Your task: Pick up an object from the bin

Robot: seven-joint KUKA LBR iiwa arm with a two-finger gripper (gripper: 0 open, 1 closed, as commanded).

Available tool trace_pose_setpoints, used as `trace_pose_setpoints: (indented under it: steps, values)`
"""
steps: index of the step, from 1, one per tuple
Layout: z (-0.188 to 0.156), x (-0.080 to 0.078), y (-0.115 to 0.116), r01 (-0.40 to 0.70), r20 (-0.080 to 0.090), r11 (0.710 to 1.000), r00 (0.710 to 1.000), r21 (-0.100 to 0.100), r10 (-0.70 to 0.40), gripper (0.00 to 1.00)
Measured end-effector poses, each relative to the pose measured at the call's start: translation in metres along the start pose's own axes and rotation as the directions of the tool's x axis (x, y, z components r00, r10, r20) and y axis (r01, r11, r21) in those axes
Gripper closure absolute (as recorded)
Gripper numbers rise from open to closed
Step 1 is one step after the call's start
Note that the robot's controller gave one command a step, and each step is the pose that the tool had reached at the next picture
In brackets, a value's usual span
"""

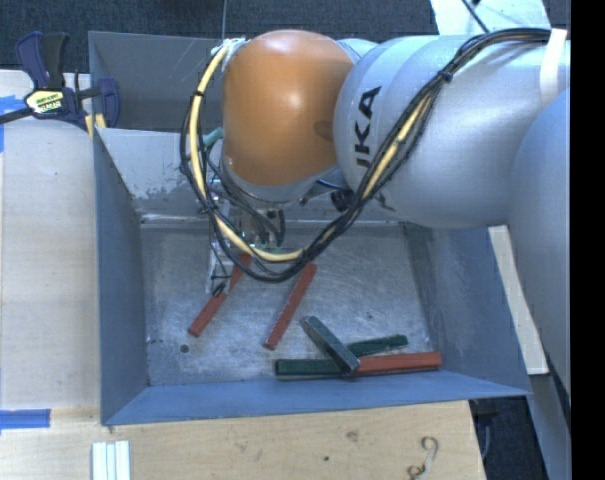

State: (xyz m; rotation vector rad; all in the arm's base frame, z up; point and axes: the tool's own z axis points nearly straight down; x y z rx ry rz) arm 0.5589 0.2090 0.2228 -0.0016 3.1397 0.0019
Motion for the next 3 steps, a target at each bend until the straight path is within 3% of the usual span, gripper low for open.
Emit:
trace_pose_setpoints:
  steps: [1,2,3]
  values:
    - [0.144,0.044,-0.023,0.369,-0.007,0.929,0.929,0.000,-0.369,0.00]
    - [0.141,0.042,-0.023,0.367,-0.001,0.930,0.930,0.000,-0.367,1.00]
    - [-0.025,0.039,0.015,0.377,0.005,0.926,0.926,0.000,-0.377,1.00]
